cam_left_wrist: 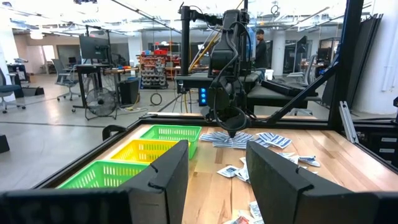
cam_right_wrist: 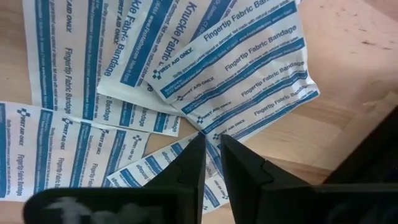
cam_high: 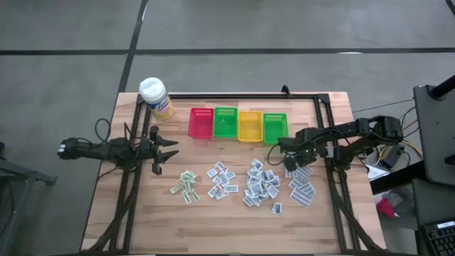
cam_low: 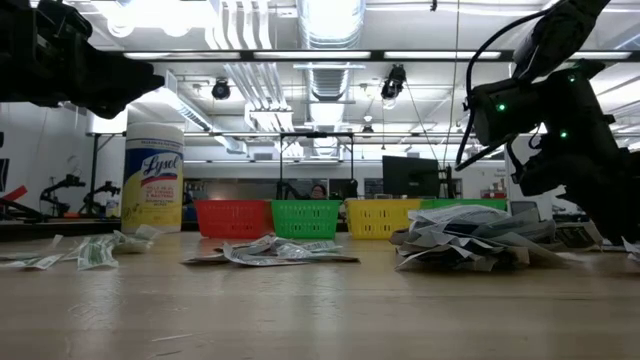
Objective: Pick & Place First Aid Supplies
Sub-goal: Put the blue bandage into the right green bin
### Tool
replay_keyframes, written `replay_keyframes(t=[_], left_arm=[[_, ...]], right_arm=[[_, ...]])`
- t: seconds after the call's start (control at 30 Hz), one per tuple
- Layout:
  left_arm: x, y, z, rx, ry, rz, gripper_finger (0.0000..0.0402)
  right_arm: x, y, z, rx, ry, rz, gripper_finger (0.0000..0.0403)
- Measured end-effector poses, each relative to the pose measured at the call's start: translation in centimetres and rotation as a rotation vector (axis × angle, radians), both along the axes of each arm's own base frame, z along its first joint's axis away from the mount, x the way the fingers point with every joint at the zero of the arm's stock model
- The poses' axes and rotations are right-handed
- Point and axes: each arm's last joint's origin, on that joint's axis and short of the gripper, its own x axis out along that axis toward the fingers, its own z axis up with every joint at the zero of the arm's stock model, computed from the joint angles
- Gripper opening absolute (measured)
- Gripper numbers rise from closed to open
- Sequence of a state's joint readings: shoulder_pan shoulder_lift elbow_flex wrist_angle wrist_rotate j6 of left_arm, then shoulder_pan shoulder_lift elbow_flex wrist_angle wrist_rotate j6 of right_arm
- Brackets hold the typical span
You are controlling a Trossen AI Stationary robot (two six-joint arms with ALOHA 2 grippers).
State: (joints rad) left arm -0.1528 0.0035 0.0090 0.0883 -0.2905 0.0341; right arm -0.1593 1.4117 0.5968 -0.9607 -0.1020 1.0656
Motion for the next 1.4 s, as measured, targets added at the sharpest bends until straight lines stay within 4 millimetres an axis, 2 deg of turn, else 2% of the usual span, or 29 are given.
replay_keyframes(t=[0.53,0.8,1.2,1.4], left_arm=[[0.0,0.1,0.0,0.001,0.001,0.026,0.0158],[0.0,0.1,0.0,0.01,0.002,0.027,0.0158],[0.0,0.1,0.0,0.01,0.002,0.027,0.0158],[0.0,0.1,0.0,0.011,0.002,0.027,0.0158]], right_arm=[[0.6,0.0,1.2,0.016,-0.069,-0.004,0.0009],[0.6,0.0,1.2,0.02,-0.069,0.0,0.0008],[0.9,-0.1,1.5,0.039,-0.109,0.132,0.0009],[1.6,-0.1,2.3,0.076,-0.165,0.226,0.0039]])
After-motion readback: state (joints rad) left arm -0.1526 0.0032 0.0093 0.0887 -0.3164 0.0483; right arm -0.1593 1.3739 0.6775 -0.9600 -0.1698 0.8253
